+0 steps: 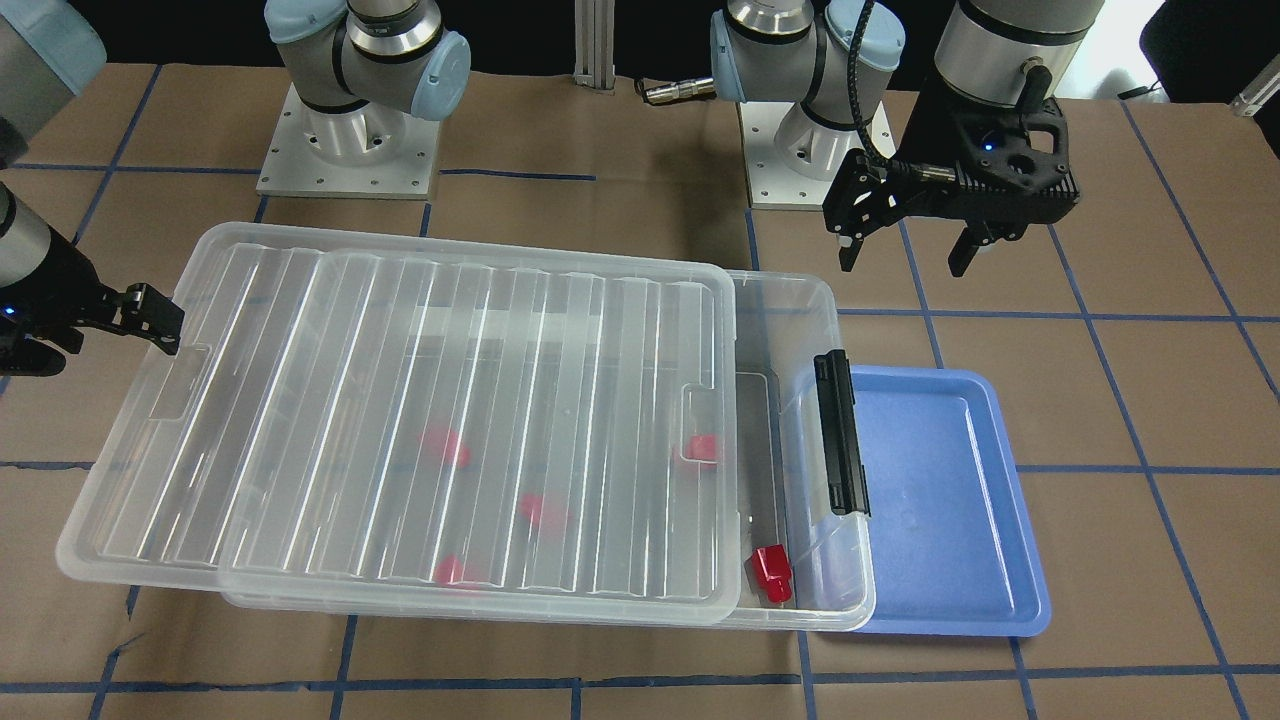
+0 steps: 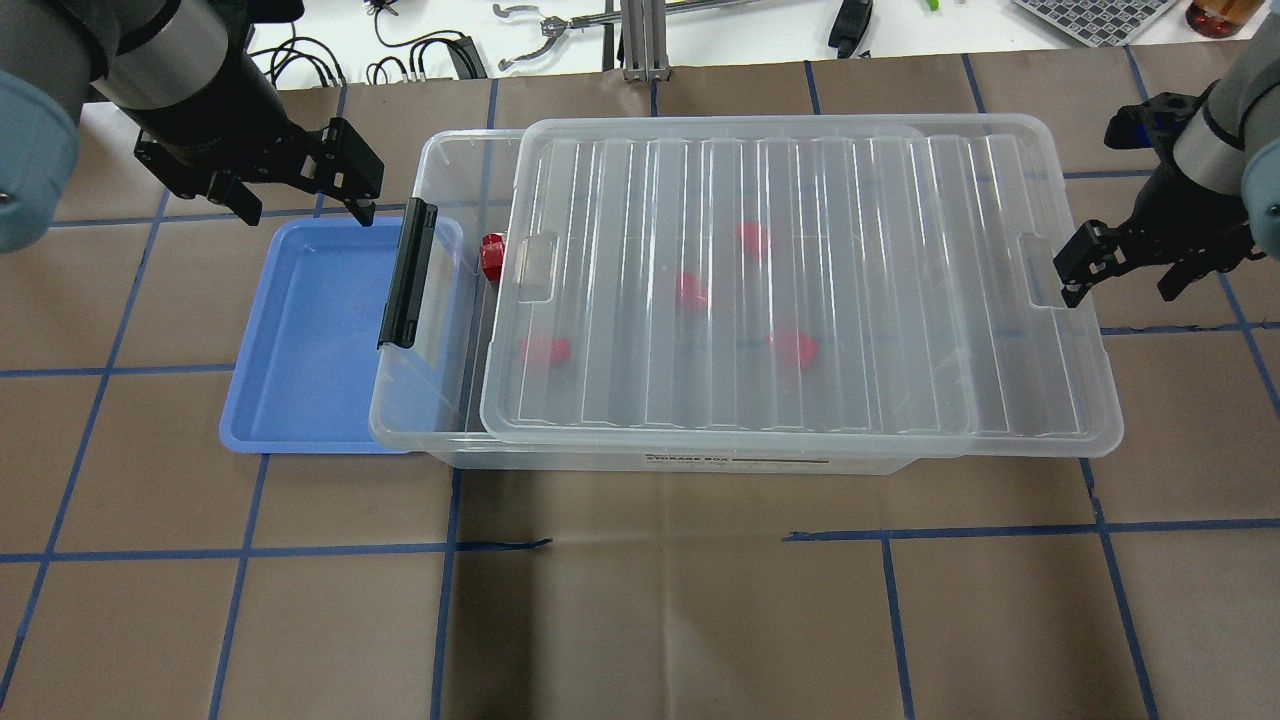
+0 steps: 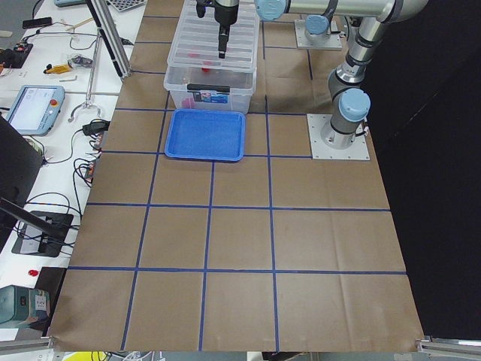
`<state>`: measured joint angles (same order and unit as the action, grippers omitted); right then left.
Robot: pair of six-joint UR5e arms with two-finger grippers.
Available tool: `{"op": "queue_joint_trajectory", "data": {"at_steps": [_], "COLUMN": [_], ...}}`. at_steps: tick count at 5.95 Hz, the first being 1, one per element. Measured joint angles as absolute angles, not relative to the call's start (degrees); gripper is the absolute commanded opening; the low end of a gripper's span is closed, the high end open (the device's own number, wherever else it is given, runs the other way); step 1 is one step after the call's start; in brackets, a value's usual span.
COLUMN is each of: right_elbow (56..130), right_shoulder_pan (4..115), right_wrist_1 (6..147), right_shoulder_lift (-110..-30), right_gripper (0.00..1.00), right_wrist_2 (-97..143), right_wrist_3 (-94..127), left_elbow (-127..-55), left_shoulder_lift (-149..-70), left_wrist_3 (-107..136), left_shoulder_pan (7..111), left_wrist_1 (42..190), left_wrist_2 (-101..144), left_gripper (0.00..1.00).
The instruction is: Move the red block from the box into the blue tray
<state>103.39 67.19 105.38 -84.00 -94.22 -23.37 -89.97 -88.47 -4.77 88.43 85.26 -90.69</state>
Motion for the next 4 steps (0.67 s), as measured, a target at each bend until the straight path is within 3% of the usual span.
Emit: {"op": "queue_joint_trajectory", "data": {"at_steps": [4], "right_elbow": [103.28], "right_shoulder_pan": [62.71], "right_wrist_1": [106.8], "right_shoulder_lift": [-83.96], "right_gripper": [1.0], "right_wrist_2": [-94.5], "right_wrist_3": [-27.96], "left_elbow": [-89.3], "left_shoulder_lift": [-90.27], "left_wrist_3": [-8.29], "left_shoulder_pan": [88.22], "left_wrist_1": [85.87], "left_wrist_2": [-85.57], "left_gripper": [0.98]}}
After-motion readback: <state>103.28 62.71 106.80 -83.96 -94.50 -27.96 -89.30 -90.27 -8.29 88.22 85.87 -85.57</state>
